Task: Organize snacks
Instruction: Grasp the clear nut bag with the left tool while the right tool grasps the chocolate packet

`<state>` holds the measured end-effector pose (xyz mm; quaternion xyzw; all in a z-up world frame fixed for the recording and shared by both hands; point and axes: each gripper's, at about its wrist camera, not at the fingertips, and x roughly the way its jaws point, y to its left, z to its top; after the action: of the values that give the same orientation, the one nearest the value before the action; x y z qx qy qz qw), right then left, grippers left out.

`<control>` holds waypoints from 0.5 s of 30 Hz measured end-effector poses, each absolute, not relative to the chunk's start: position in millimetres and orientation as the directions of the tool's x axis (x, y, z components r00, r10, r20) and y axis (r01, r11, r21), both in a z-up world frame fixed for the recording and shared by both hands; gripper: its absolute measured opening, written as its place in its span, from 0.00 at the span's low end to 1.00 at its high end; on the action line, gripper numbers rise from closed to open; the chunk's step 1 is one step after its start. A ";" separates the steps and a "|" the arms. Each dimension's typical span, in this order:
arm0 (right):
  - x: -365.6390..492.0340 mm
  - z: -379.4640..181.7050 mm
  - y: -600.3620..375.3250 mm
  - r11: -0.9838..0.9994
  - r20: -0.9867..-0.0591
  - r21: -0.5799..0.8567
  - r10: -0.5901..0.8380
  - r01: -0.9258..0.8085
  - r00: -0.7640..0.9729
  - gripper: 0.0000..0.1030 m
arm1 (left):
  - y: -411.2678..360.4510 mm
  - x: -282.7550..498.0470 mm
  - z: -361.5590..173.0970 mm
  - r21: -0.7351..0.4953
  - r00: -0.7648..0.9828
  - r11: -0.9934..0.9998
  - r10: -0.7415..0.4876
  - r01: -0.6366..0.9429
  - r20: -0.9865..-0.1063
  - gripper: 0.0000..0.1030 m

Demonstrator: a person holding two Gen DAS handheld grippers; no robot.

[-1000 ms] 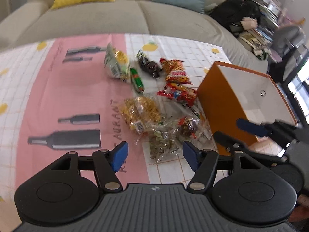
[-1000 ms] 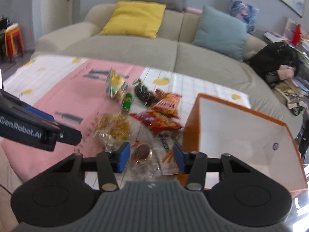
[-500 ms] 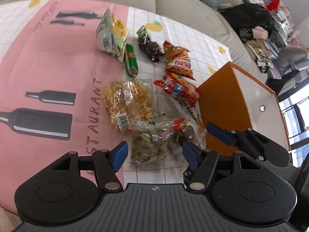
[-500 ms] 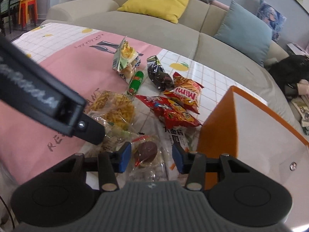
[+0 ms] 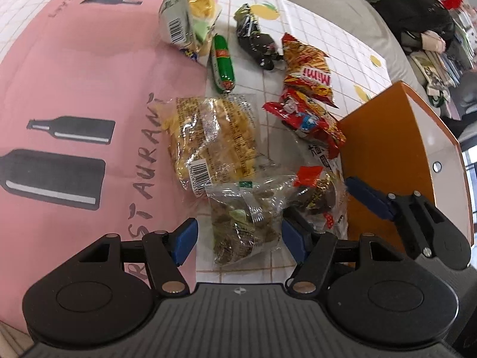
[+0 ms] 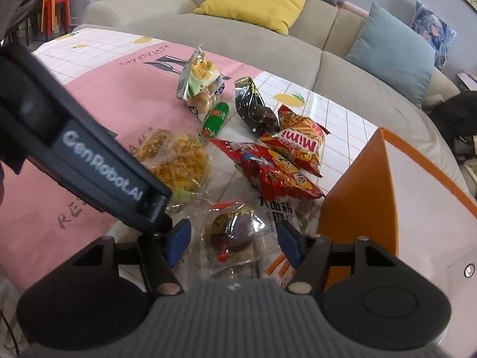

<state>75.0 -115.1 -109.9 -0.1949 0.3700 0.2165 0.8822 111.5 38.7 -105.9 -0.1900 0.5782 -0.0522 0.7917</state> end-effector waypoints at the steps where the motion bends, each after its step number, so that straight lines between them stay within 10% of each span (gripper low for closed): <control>1: 75.4 -110.6 -114.8 0.829 -0.738 -0.185 0.238 -0.528 0.632 0.62 | 39.0 112.6 -108.3 -0.365 0.324 0.920 -0.305 -0.145 -0.896 0.73; 15: 72.6 -114.1 -113.3 0.823 -0.738 -0.199 0.232 -0.532 0.634 0.45 | 44.6 101.7 -105.4 -0.358 0.322 0.922 -0.297 -0.150 -0.899 0.41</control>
<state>72.6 -113.3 -114.1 -0.2034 0.3687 0.2166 0.8808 101.7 44.6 -105.4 -0.1923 0.5804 -0.0465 0.7899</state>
